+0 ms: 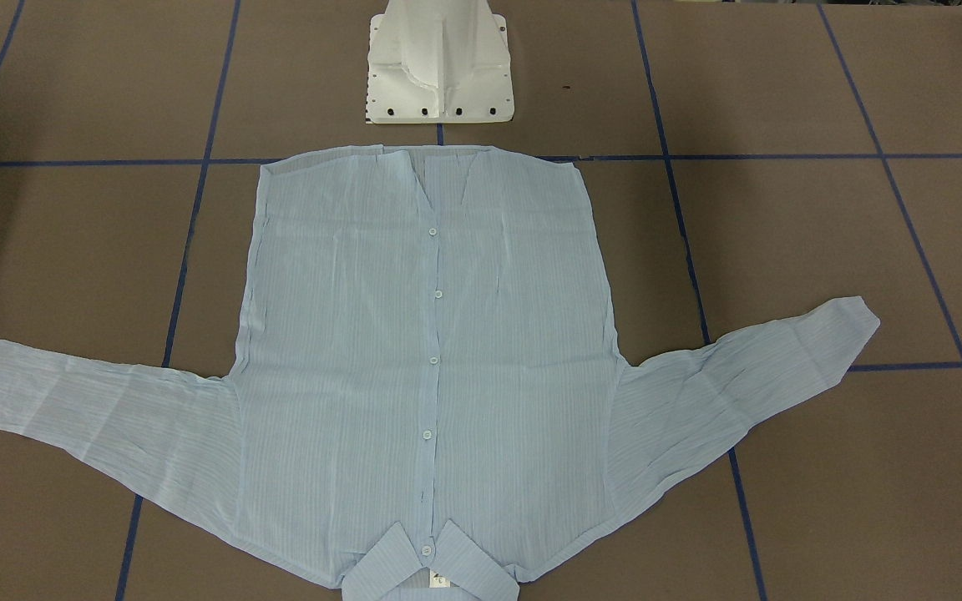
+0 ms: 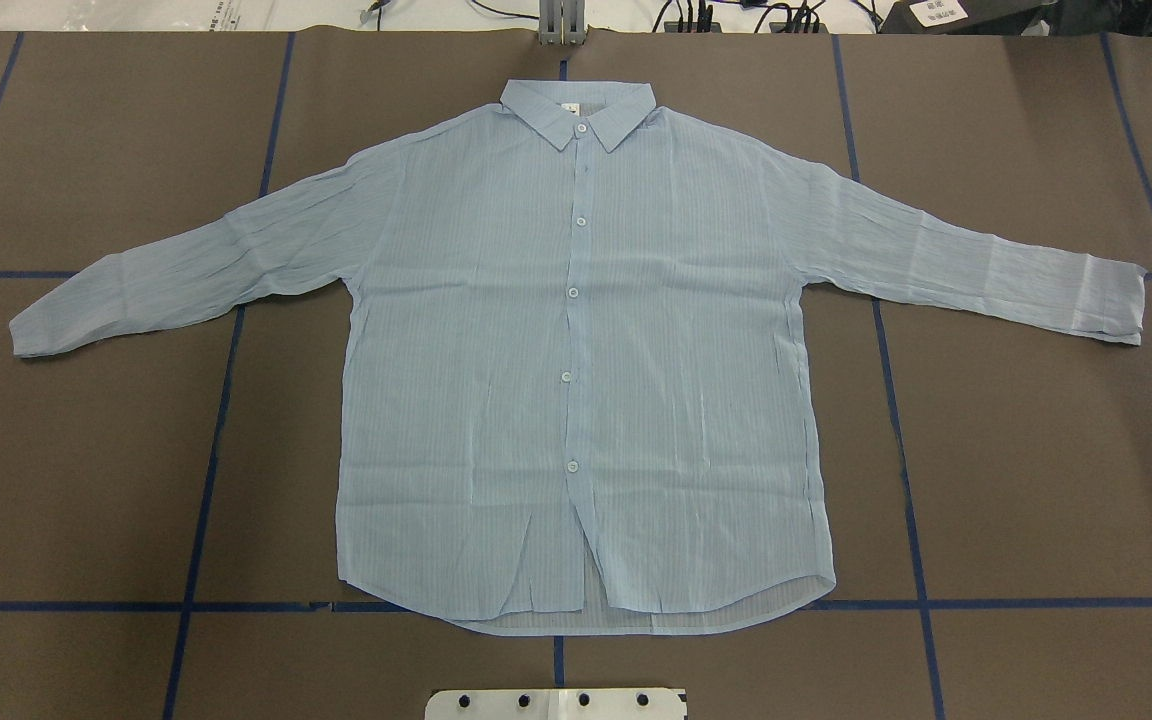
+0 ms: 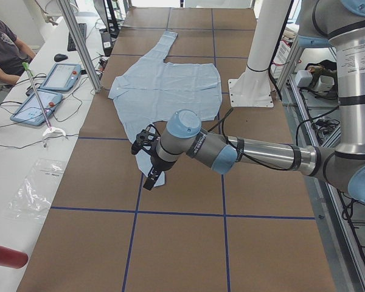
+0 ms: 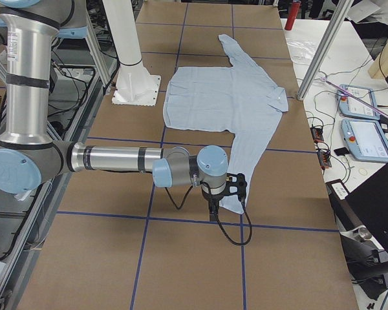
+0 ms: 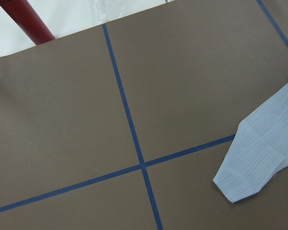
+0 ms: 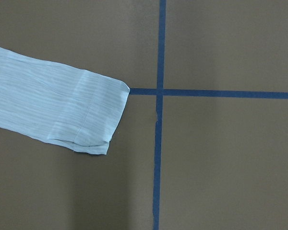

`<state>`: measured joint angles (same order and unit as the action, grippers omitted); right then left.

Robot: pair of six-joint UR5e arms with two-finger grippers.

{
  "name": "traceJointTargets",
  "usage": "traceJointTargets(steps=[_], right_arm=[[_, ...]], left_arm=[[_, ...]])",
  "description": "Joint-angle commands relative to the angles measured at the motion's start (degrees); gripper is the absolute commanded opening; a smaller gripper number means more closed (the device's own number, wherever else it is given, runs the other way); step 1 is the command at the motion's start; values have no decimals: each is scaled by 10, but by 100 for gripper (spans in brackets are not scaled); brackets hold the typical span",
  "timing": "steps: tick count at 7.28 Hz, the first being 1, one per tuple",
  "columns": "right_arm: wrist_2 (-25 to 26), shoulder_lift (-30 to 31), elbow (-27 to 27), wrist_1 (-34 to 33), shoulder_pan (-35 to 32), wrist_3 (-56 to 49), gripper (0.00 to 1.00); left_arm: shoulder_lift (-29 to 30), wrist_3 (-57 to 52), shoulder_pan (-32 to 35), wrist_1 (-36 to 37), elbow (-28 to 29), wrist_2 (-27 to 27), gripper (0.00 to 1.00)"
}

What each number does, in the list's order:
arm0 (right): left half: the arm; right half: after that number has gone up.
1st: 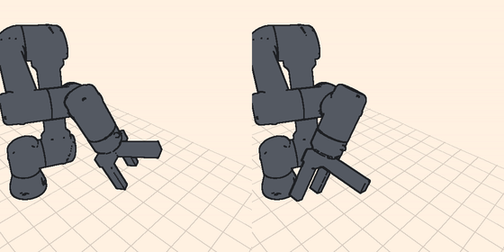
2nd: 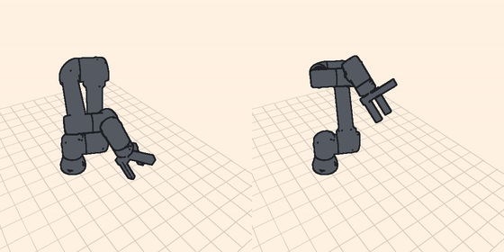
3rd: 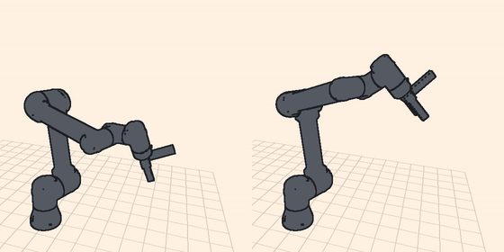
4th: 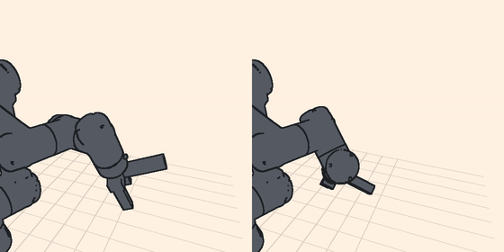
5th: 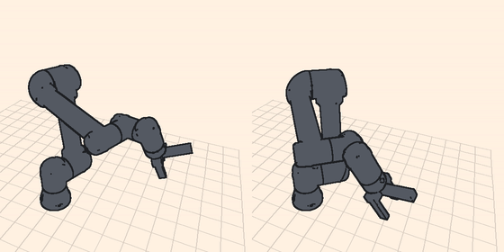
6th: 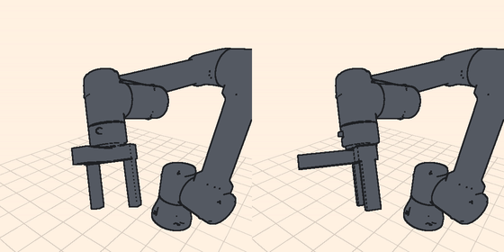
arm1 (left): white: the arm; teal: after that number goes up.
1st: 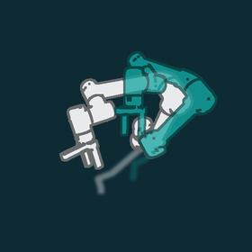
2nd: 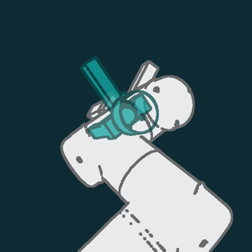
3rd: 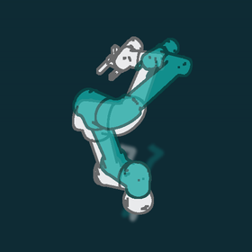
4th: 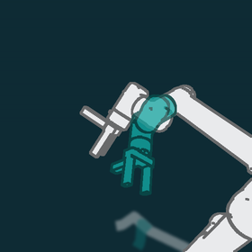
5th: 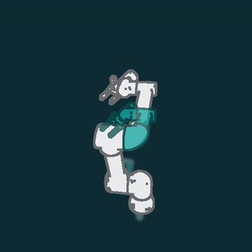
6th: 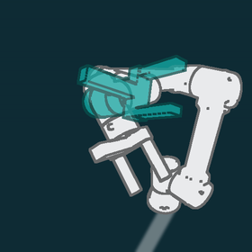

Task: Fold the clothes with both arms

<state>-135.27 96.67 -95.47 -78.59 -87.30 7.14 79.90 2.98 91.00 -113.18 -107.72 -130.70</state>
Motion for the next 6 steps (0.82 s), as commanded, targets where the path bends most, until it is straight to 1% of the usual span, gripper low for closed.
traceJointTargets(steps=[1,2,3,4,5,6], right_arm=[[-17,-50,72,57,13,16,100],[-13,-106,153,94,26,25,100],[-13,-173,240,111,44,43,99],[-12,-220,282,112,69,59,98],[-8,-226,283,119,97,98,95],[19,-224,291,140,117,103,94]], left_arm=[[0,-1,0,-1,-1,0,100],[0,-1,0,-1,-1,0,100],[0,-1,0,-1,-2,-1,100],[0,-1,0,-1,-2,-1,100],[0,-1,0,-2,-3,-1,100],[0,-1,0,-5,0,-10,100]])
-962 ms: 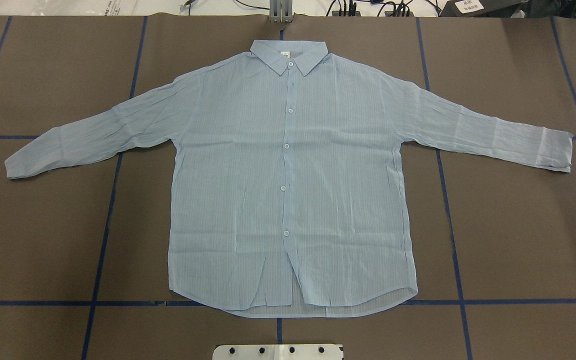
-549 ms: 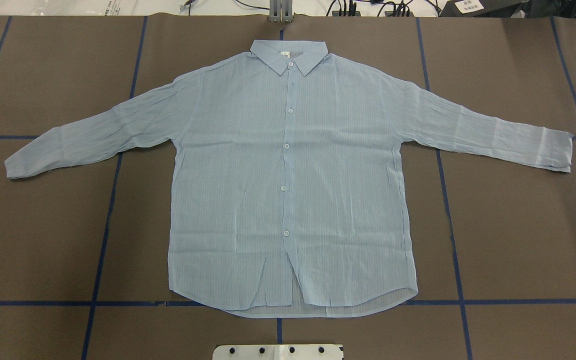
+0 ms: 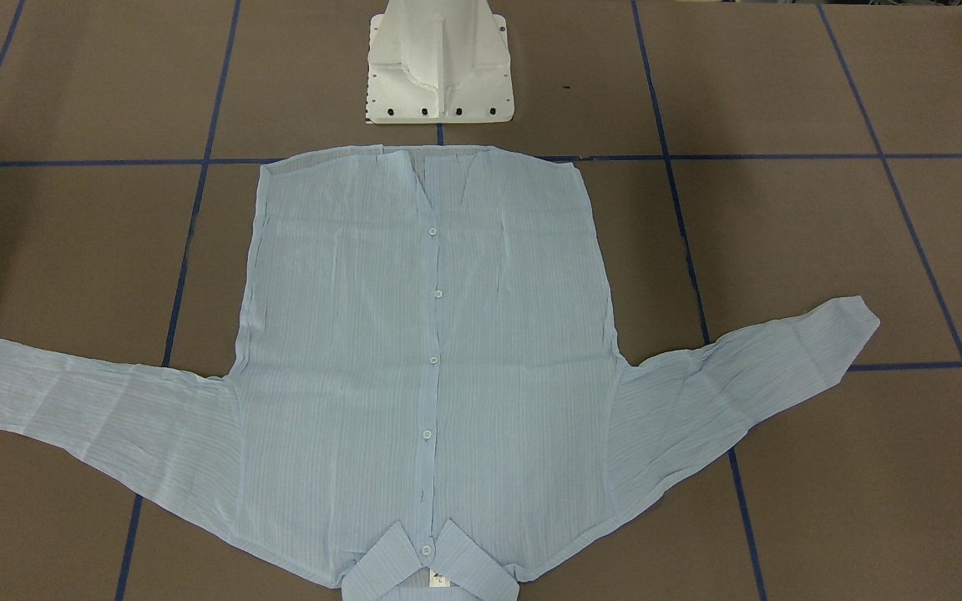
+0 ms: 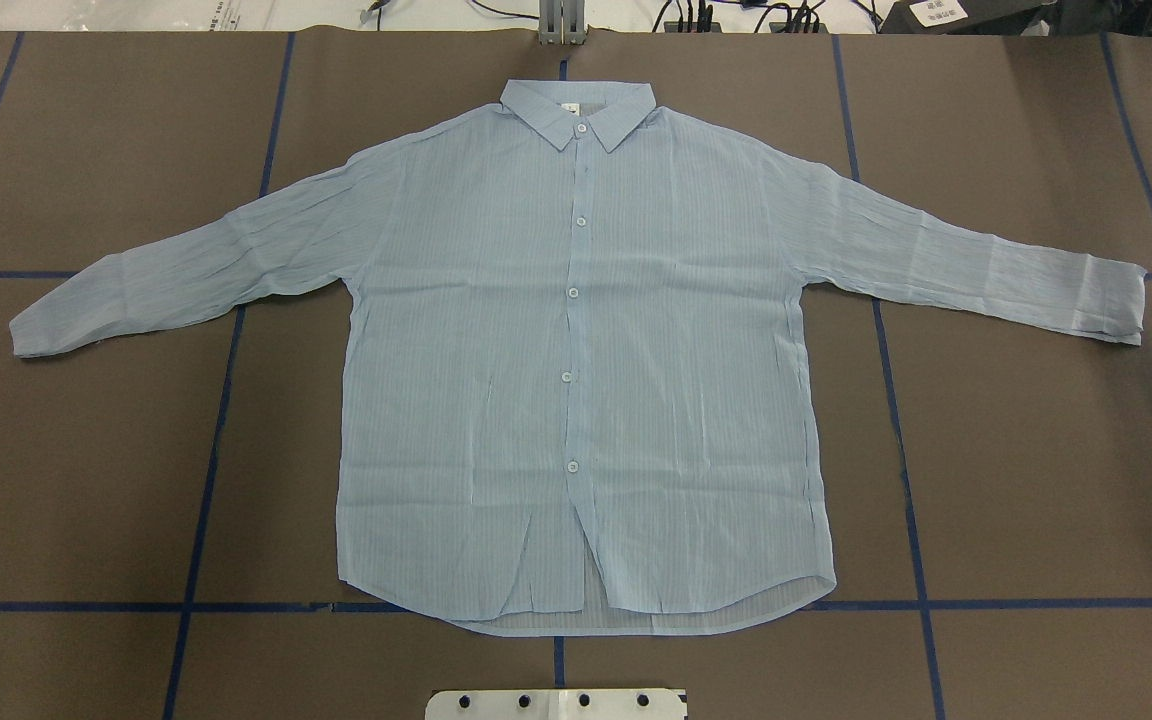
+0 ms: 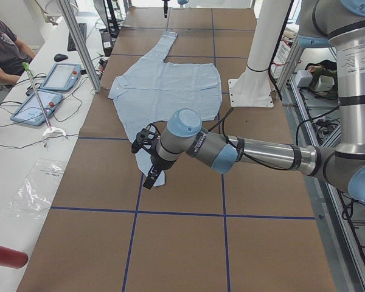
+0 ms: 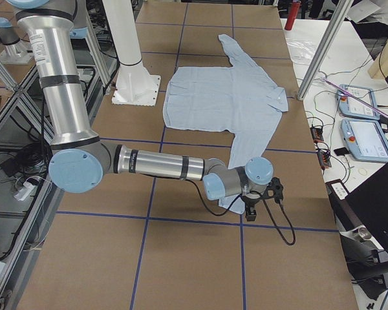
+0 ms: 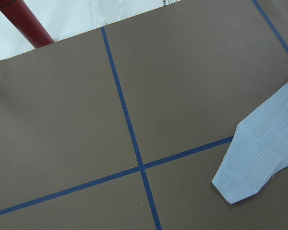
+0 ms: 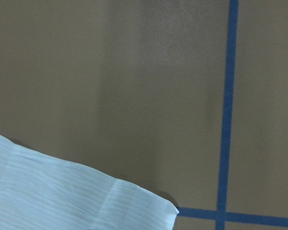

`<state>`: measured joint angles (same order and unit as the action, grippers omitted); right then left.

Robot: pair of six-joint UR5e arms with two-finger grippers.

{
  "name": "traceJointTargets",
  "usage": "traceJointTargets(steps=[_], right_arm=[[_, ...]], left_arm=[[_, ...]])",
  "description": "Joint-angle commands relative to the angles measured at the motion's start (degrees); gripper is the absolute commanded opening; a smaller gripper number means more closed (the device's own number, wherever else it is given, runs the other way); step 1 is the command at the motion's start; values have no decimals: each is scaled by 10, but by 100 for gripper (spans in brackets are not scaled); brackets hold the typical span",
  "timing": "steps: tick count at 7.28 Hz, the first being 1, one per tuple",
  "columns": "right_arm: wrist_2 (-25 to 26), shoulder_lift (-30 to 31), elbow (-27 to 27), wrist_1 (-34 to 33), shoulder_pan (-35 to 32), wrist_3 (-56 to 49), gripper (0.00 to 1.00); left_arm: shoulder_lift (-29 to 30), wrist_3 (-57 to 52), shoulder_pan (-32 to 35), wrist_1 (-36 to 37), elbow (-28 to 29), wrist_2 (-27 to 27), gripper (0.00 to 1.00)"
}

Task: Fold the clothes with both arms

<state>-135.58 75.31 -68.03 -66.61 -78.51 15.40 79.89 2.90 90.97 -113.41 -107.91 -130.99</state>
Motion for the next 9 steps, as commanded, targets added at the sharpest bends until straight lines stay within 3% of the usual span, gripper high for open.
traceJointTargets(steps=[1,6,9], right_arm=[[29,-10,32,30,39,19,91],[31,-21,86,29,56,17,70],[32,-26,93,28,62,17,70]], left_arm=[[0,1,0,-2,2,-7,100],[0,0,0,-3,2,-7,100],[0,0,0,-3,2,-7,100]])
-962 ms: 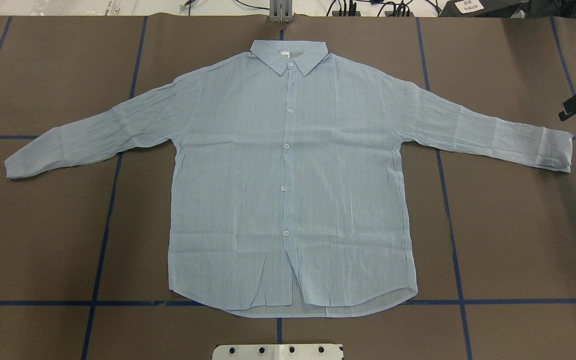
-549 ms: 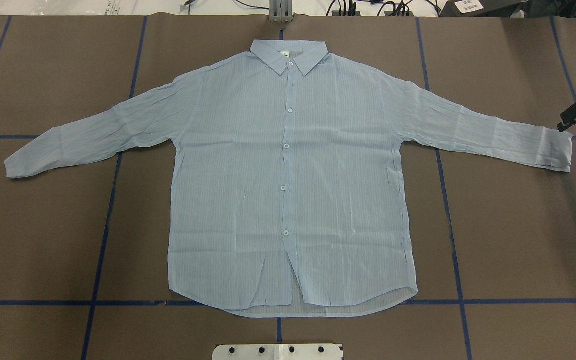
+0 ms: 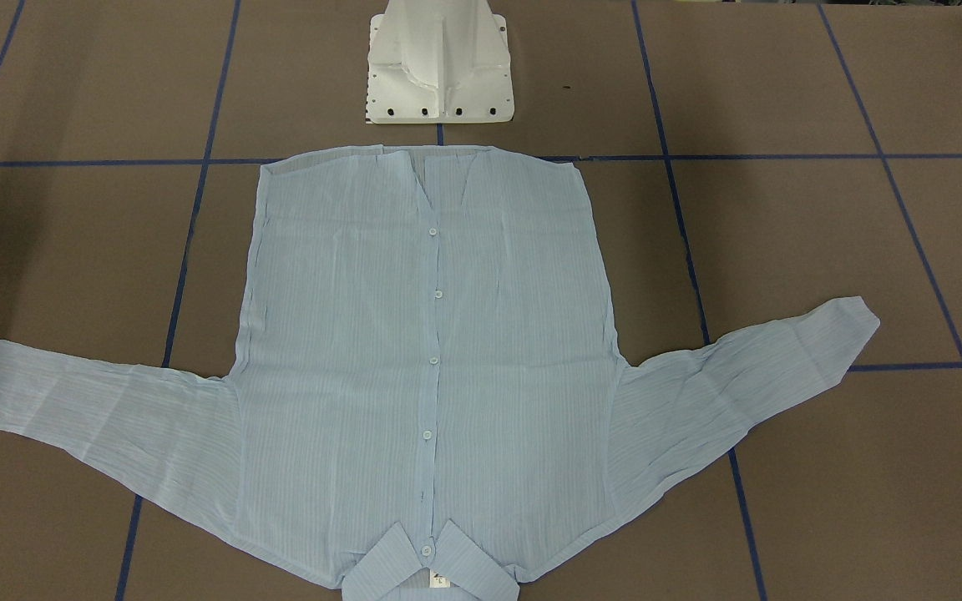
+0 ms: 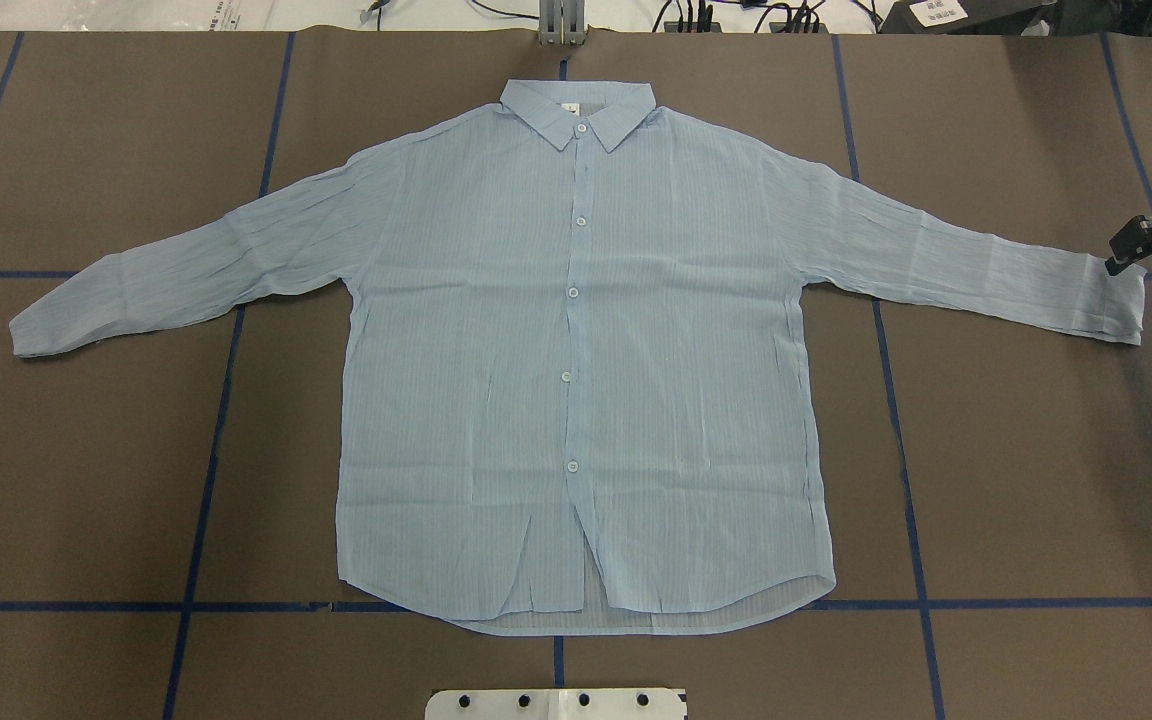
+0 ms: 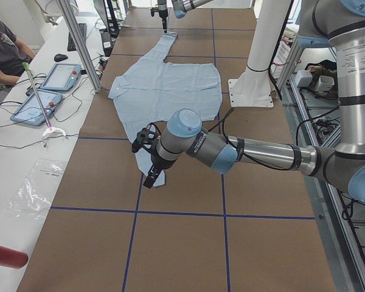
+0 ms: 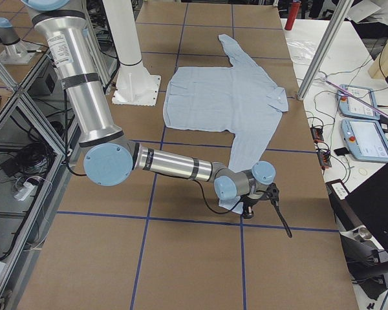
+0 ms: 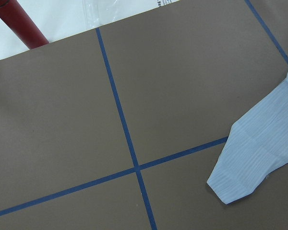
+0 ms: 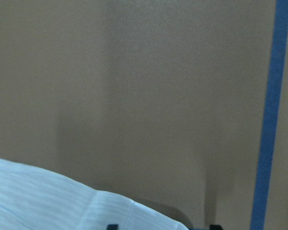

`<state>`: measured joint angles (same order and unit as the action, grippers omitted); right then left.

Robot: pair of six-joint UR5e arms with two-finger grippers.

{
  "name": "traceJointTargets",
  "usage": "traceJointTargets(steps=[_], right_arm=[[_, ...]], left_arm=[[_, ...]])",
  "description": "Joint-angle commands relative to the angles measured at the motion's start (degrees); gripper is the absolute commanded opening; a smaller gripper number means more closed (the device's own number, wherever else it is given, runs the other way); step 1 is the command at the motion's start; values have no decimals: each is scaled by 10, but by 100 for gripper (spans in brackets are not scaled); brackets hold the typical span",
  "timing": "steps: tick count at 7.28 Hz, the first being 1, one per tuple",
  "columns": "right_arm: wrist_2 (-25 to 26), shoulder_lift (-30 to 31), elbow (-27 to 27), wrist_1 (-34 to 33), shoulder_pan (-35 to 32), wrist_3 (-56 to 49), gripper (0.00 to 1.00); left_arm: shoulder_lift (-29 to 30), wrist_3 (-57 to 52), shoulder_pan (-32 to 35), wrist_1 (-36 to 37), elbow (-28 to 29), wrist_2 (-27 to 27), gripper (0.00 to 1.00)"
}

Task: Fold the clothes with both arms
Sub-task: 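Reach the right gripper down and grasp the cuff of the nearest sleeve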

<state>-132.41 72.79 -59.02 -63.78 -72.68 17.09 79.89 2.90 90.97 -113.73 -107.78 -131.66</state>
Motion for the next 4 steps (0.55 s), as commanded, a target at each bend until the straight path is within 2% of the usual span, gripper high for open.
traceJointTargets(steps=[1,2,3,4], right_arm=[[0,-1,3,0,3,0,61],[0,0,4,1,3,0,42],[0,0,3,1,3,0,9],[-1,0,3,1,3,0,0]], left_arm=[[1,0,0,0,1,0,100],[2,1,0,0,1,0,100],[2,1,0,0,-1,0,100],[2,0,0,0,0,0,100]])
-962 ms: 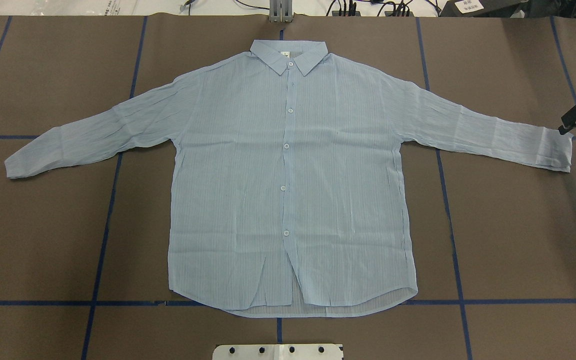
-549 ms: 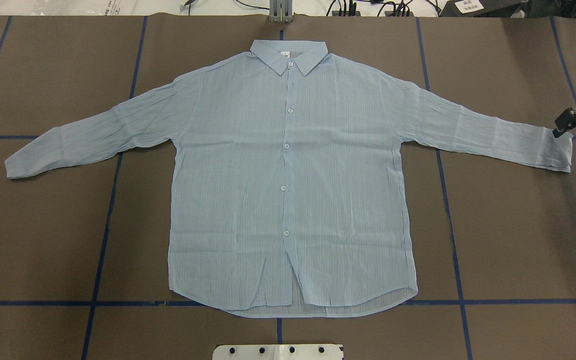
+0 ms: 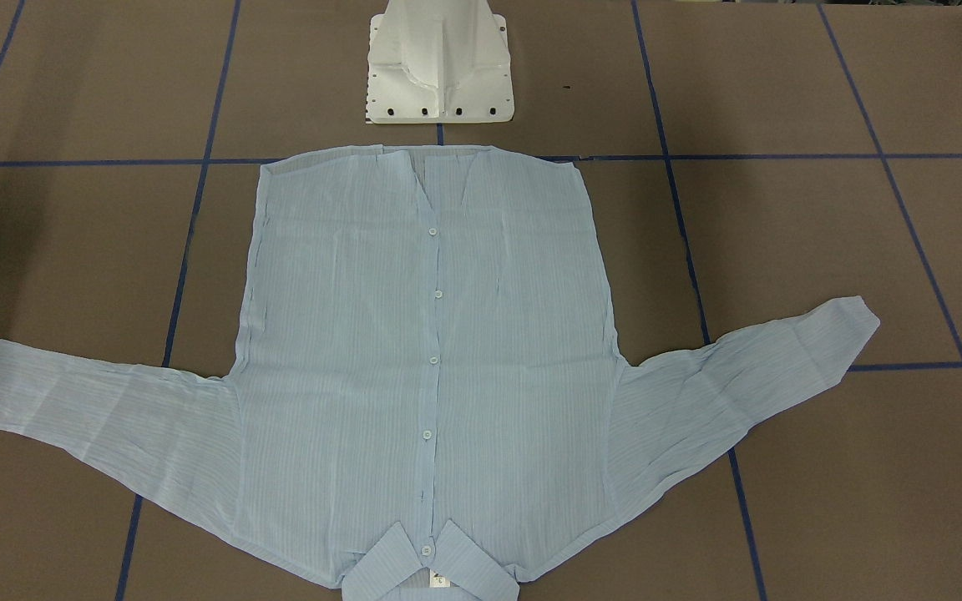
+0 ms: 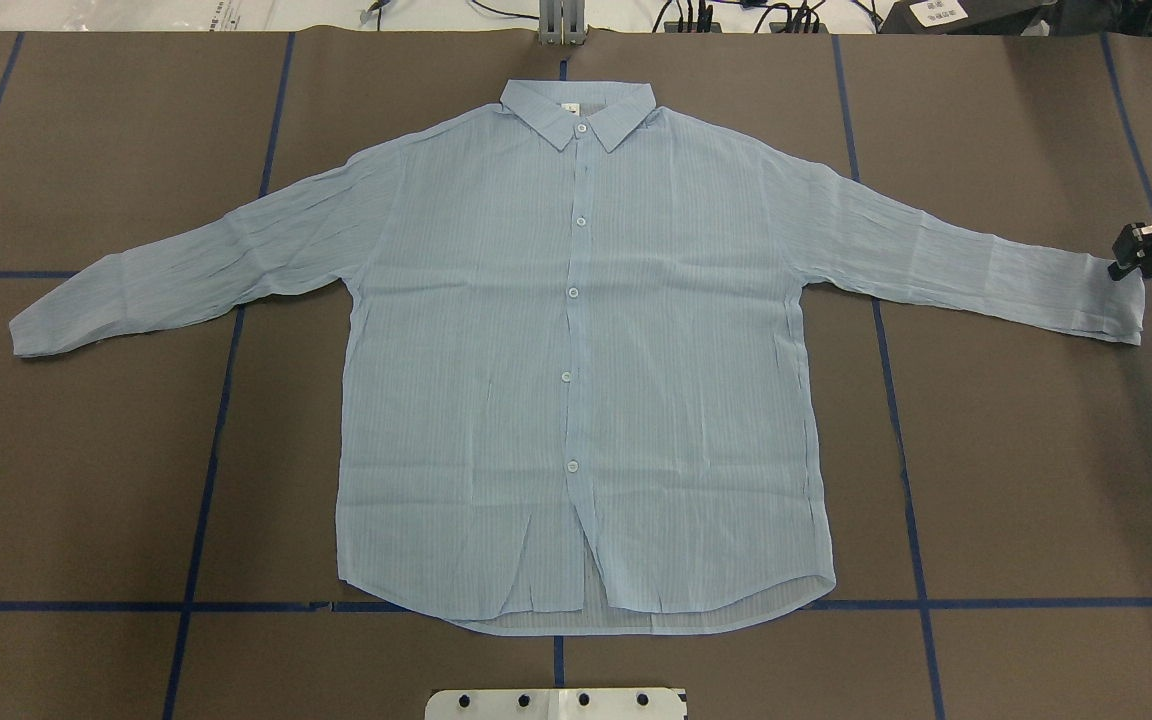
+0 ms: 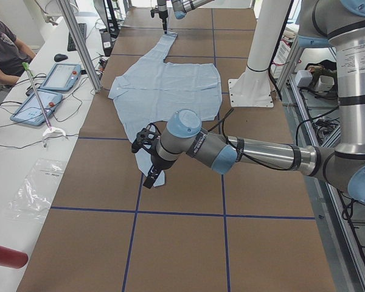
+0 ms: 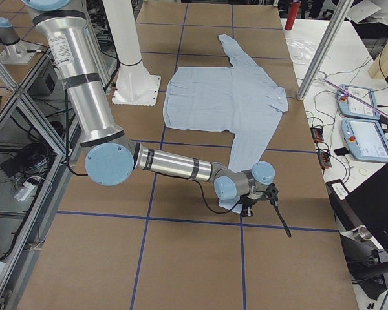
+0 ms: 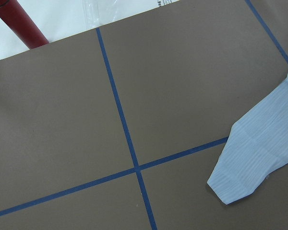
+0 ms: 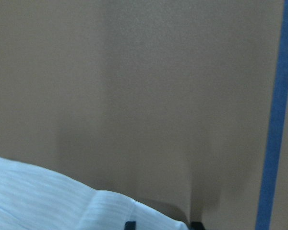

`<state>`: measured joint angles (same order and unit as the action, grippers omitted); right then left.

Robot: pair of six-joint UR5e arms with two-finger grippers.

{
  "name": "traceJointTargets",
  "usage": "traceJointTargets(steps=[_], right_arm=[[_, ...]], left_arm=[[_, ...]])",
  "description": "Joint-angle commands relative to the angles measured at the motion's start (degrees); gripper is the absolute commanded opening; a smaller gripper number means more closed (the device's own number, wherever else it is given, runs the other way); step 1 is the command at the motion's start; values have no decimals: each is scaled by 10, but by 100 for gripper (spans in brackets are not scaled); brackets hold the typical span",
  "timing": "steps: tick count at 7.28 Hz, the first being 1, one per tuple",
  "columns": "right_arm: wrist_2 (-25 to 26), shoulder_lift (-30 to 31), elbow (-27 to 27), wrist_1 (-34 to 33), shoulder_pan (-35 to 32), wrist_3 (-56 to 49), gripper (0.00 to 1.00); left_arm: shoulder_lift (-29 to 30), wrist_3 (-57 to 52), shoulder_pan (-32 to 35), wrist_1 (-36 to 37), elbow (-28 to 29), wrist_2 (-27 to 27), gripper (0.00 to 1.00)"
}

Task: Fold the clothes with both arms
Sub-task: 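Reach the right gripper down and grasp the cuff of the nearest sleeve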

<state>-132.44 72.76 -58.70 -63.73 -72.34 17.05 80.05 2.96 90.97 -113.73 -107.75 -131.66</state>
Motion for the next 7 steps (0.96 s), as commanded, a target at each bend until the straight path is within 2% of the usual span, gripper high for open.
traceJointTargets(steps=[1,3,5,7], right_arm=[[-3,1,-1,0,0,0,0],[-6,-2,-10,0,-3,3,0],[-46,-4,-55,-6,-3,22,0],[-84,-3,-133,-1,14,168,0]], left_arm=[[0,0,0,0,-1,0,100],[0,0,0,0,-2,-1,100],[1,0,0,0,-2,-19,100],[0,0,0,0,-2,-20,100]])
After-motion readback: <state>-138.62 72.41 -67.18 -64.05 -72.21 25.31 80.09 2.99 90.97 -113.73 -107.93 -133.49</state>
